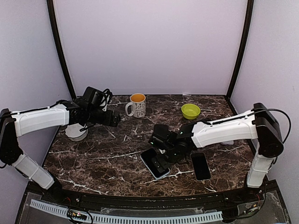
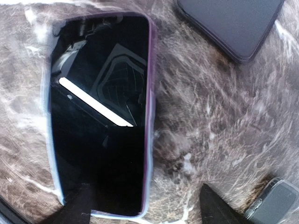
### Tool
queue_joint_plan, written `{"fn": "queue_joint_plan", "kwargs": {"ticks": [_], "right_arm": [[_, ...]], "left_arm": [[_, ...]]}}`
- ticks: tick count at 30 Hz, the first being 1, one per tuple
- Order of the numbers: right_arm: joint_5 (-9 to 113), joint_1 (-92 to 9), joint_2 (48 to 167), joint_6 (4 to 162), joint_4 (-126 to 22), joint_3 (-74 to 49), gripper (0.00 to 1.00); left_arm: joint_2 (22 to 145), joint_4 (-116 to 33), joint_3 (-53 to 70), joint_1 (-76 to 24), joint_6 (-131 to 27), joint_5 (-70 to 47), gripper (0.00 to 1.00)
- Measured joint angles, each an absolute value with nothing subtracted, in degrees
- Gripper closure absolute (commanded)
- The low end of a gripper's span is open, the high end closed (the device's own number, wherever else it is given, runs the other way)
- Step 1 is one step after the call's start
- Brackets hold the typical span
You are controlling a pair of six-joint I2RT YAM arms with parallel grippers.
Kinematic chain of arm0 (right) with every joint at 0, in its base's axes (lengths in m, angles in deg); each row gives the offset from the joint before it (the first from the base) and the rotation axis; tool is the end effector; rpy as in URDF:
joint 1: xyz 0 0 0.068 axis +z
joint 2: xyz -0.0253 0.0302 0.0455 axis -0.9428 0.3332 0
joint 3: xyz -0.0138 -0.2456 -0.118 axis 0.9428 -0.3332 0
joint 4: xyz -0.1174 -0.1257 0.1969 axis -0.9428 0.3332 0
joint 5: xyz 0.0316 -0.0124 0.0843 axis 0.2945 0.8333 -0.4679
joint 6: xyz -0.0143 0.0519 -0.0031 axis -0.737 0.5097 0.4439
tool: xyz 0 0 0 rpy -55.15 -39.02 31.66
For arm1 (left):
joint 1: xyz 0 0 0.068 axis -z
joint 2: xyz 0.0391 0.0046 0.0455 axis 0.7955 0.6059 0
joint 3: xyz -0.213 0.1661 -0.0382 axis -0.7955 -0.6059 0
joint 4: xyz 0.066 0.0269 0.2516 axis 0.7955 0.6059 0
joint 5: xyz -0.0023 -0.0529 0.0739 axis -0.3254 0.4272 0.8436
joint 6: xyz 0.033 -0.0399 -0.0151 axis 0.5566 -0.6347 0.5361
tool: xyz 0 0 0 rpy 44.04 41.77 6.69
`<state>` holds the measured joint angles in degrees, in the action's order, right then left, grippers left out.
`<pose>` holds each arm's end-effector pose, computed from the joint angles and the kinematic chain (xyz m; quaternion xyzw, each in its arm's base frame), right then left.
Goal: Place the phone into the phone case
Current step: Press the phone with the phone case at the bottom right corner of the phone case, then pick up the phone with the phone case at the center of the board.
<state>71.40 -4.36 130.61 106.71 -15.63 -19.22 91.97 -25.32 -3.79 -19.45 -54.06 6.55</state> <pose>0.1491 0.3199 0.1750 -0.2854 0.9406 0.0497 0.1771 0.2754 -0.1732 0.2650 0.1121 0.8891 -0.1044 0.4314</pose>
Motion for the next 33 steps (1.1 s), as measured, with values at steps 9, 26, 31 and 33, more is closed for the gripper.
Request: {"fn": "queue_joint_plan", "kwargs": {"ticks": [9,26,31,33], "right_arm": [[71.3,-2.5,133.2,106.0,-15.4,-12.5,0.02],[69.6,-1.5,140.2,106.9,-15.4,-11.5,0.1],[70.0,-1.4,140.3,107.4,-15.4,-11.4,0.21],[70.2,-1.4,140.3,107.7,-15.4,-11.4,0.26]], "left_arm": [[92.0,-25.3,-3.8,-19.5,-53.7,6.6,0.02],[92.0,-25.3,-3.8,-19.5,-53.7,6.5,0.03],[92.0,-25.3,-3.8,-19.5,-53.7,6.3,0.03],[92.0,-25.3,-3.8,-19.5,-53.7,6.2,0.03]]}}
